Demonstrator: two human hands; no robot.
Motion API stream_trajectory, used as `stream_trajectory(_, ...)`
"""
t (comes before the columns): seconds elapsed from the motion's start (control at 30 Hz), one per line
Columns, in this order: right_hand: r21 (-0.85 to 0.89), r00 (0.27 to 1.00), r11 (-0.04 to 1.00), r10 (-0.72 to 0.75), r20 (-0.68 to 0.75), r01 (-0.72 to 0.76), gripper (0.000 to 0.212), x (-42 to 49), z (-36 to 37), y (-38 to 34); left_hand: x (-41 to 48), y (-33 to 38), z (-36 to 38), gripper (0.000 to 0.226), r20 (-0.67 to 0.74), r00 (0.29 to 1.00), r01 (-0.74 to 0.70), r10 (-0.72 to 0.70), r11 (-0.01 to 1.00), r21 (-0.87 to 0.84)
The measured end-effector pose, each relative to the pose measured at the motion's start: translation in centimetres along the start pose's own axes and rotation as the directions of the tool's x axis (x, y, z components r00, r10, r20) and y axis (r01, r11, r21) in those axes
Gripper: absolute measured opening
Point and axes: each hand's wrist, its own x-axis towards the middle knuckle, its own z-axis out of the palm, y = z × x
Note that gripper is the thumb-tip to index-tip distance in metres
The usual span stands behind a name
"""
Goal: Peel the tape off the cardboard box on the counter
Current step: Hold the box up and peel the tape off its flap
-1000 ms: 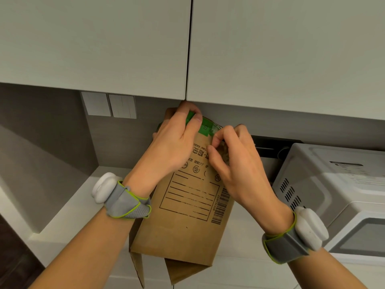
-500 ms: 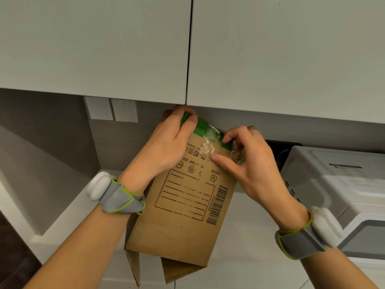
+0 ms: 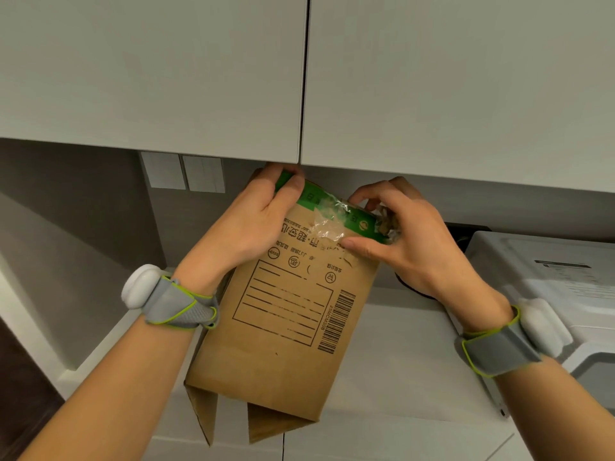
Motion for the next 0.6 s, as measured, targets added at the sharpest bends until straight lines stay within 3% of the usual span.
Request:
stream_trajectory(0.27,-0.159,0.971,0.961,-0.207,0.119,0.225,0.050,1.6,-1.1,0.6,0.0,0.4,0.1,0.020,-0.010,1.000,0.004,-0.003,1.000,0.029)
stream_trajectory(0.6,-0.314,0.851,0.791,-0.480,0.212,0.524,0.051,2.8,-2.1,0.5,0.1,0.4,0.1,0.023,0.008,1.000,0.003,-0.004,1.000,0.028)
